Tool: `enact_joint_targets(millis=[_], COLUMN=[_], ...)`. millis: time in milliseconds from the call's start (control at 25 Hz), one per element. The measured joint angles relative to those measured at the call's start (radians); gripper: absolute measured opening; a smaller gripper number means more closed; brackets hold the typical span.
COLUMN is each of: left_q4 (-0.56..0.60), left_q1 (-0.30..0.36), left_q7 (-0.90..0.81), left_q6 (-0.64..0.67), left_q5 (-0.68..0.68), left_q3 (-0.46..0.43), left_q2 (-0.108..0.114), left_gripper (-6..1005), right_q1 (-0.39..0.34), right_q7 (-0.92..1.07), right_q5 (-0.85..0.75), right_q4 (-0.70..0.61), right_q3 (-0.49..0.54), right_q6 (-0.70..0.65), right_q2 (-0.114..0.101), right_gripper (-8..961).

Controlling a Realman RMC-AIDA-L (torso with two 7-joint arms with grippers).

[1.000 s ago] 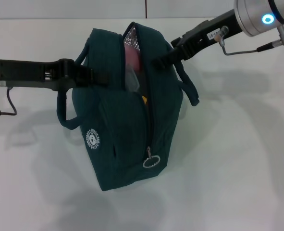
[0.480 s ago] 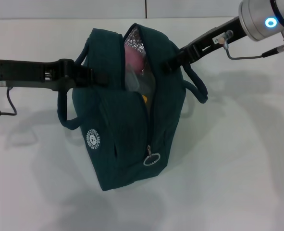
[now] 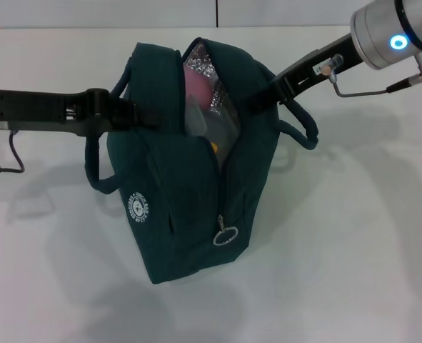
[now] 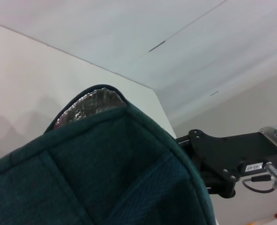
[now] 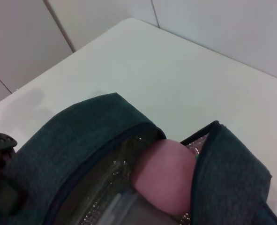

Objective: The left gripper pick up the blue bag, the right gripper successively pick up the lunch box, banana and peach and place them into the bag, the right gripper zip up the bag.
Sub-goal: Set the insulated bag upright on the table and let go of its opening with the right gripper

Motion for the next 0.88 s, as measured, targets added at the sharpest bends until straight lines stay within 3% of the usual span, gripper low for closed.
enact_joint_targets(millis=[360, 680, 880], left_q4=[0.000, -0.001, -0.048], left_q1=[0.005, 0.002, -0.015], left_q7=[0.003, 0.011, 0.017], left_q6=[0.001, 0.002, 0.000], left_q5=[0.000, -0.016, -0.024], left_q3=[0.000, 0.004, 0.005], left_q2=[-0.003, -0.018, -0.030], left_gripper=[33, 33, 33], right_q1=[-0.041, -0.083, -0.168], right_q7=[-0.027, -0.022, -0.016], right_q5=[0.005, 0.005, 0.006], right_q4=[-0.071, -0.159, -0.311], right_q3=[-0.014, -0.009, -0.003], right_q6=[0.011, 0.009, 0.005], right_q2=[0.003, -0.001, -0.003], right_gripper=[166, 130, 99])
